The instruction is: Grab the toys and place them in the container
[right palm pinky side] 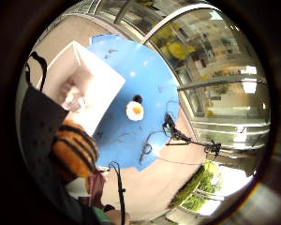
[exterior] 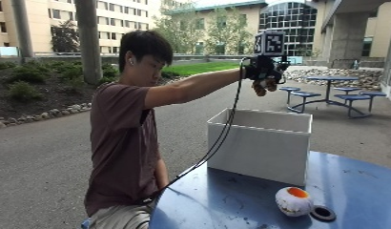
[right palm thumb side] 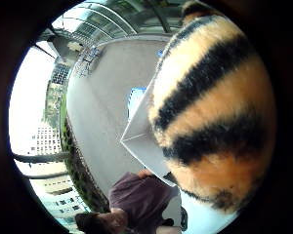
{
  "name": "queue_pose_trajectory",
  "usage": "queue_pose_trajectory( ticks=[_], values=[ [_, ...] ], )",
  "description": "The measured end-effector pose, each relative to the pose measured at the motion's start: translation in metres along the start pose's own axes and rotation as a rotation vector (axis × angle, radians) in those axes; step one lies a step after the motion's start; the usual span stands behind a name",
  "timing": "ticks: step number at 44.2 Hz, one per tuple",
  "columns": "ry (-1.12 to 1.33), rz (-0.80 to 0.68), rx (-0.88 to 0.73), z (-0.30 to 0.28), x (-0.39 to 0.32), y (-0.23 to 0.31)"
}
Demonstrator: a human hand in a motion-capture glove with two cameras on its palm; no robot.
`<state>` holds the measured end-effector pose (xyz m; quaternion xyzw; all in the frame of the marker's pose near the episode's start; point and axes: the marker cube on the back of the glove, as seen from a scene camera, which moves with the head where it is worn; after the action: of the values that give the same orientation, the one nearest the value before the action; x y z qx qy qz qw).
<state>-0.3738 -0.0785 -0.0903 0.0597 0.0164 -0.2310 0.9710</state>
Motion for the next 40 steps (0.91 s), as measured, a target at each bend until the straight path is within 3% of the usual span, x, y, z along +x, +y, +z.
queue_pose_trajectory(
  ticks=[5, 9, 14, 18, 32, 40],
  values=[
    [0.021, 0.159, -0.003, 0.01, -0.022, -0.038],
    [0.057, 0.028, -0.047, 0.021, -0.034, -0.05],
    [0.024, -0.011, -0.232, 0.035, -0.043, -0.051],
    [0.023, -0.022, -0.238, 0.033, -0.033, -0.045],
    [0.024, 0.162, -0.122, -0.003, 0.09, 0.016],
    [0.012, 0.293, -0.151, 0.014, 0.169, 0.044]
  ],
)
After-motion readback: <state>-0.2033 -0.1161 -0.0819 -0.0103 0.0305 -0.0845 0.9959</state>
